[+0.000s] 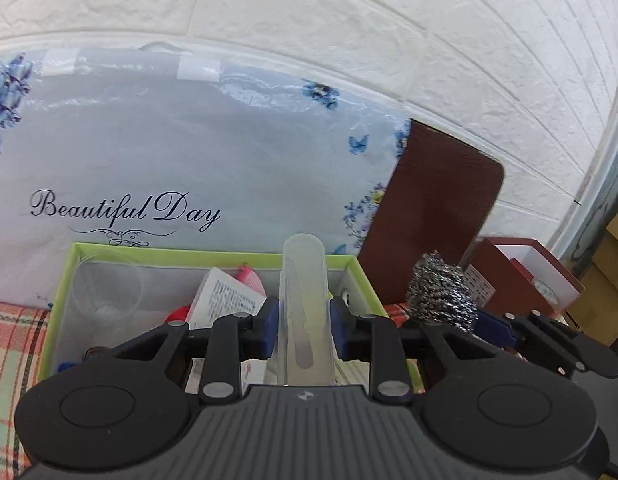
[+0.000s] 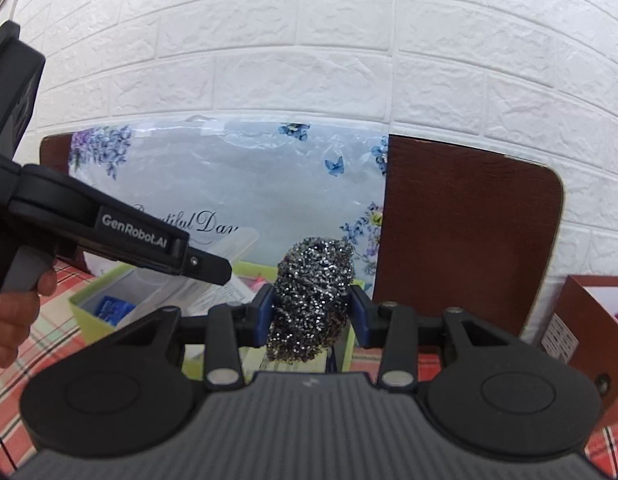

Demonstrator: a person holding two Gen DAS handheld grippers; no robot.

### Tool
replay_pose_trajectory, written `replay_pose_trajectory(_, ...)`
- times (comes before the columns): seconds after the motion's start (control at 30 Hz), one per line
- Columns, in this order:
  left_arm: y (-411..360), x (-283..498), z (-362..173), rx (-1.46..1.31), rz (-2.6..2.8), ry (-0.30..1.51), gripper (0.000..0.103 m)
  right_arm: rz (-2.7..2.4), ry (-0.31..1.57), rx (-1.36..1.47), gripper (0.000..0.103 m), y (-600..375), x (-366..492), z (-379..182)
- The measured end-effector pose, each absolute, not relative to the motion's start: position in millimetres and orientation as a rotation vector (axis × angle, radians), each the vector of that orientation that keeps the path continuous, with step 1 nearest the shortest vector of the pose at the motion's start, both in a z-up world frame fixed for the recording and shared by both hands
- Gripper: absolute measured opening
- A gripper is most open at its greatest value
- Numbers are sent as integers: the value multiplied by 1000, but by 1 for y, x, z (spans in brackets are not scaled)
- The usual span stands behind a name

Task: Organize objects
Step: 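Lower the tube and steel wool into the lime-green box and open both tools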

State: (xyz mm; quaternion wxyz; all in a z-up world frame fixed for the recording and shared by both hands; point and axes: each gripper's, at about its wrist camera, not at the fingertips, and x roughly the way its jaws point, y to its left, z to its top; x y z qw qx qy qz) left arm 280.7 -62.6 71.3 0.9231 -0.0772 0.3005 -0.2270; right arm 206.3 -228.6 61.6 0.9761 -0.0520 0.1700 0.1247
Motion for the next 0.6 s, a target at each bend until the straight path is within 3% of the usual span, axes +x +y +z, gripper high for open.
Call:
replay_pose_trajectory(0.07, -65, 294, 62, -143, -459, 634, 28, 268, 359, -113, 42, -221, 223, 49)
replay_pose_trajectory(0.1, -66, 299, 56, -126, -442, 639, 30, 287, 382, -123, 50, -218, 231, 42)
replay_pose_trajectory(0.13, -66, 302, 51, -109, -413, 653, 48, 288, 410, -140, 64, -215, 237, 34)
replay_pose_trajectory(0.17, -63, 303, 47, -101, -385, 665, 63, 270, 421, -157, 67, -213, 237, 28)
replay_pose_trajectory(0.37, -28, 297, 45, -165, -367, 608, 63, 230, 373, -128, 71, -224, 211, 16)
replay_pose_trajectory(0.47, -19, 302, 42, -192, -330, 630, 63, 226, 379, -146, 60, -221, 209, 16)
replay_pose_trajectory(0.6, -27, 311, 27, -177, -322, 708, 63, 225, 397, -123, 60, -219, 207, 15)
